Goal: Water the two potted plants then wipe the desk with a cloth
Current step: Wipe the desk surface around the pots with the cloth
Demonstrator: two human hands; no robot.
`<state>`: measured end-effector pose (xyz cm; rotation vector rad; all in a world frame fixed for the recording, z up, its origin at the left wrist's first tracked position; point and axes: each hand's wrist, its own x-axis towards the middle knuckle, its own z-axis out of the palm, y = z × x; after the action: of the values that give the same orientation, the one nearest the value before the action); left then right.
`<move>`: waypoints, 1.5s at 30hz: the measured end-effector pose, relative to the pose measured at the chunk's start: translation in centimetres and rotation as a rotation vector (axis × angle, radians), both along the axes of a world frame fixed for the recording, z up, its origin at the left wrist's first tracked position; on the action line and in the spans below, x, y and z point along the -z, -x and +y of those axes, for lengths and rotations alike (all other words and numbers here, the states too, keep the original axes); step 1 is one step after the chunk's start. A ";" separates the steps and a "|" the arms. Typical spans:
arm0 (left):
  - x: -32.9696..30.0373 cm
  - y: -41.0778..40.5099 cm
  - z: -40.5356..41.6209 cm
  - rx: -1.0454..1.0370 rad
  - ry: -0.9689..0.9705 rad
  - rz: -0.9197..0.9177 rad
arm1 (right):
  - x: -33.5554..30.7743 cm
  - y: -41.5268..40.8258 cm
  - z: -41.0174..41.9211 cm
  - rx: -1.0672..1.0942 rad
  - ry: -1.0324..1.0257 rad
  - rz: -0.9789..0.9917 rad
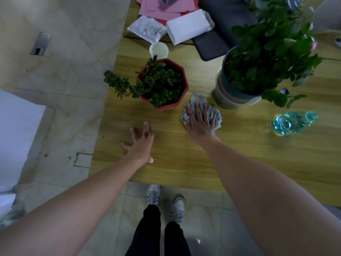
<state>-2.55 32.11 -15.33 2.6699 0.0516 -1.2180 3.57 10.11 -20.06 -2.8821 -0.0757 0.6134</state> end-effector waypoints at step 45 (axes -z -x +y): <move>1.6 7.5 4.8 -0.322 -0.008 -0.285 | 0.8 6.3 14.8 -0.411 -0.028 -0.119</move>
<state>-10.03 36.86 -16.91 2.6776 0.4237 -0.7378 -2.72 24.94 -20.82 -2.8875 -0.7008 0.4960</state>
